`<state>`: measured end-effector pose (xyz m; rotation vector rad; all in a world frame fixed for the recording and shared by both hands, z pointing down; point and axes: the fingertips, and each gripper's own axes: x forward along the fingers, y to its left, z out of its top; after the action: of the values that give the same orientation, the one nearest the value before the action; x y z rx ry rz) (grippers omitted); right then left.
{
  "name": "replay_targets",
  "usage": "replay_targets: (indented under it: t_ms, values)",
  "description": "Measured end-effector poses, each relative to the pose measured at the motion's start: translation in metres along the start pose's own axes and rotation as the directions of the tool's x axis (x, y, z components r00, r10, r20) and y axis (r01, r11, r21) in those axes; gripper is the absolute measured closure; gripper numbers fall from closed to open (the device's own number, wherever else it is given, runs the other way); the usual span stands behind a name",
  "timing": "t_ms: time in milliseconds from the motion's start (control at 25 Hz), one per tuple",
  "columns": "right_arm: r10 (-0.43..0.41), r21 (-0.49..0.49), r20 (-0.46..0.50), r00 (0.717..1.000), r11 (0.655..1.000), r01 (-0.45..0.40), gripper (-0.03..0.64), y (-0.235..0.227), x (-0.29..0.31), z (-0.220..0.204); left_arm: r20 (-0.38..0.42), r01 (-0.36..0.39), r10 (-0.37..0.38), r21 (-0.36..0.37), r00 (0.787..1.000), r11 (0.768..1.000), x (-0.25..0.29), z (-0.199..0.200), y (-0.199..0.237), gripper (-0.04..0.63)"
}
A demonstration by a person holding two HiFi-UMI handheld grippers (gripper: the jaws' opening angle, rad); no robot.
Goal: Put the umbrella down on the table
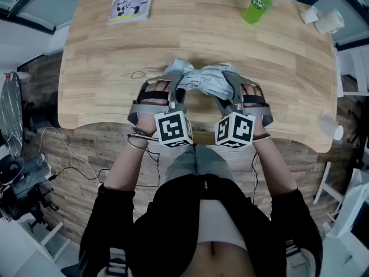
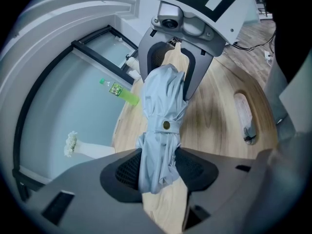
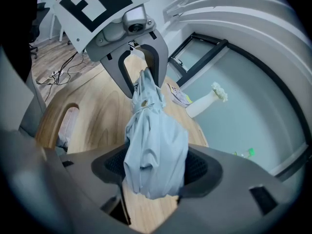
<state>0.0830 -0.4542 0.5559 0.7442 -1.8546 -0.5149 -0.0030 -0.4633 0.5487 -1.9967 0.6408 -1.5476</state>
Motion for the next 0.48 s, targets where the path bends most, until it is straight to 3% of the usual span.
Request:
replay_targets:
  t_ms: [480]
  values:
    - [0.068,0.03,-0.014,0.998,0.997,-0.068,0.304,0.008,0.019,-0.012,-0.011,0.053,-0.053,-0.003,0.999,0.999,0.019,0.0,-0.008,0.391]
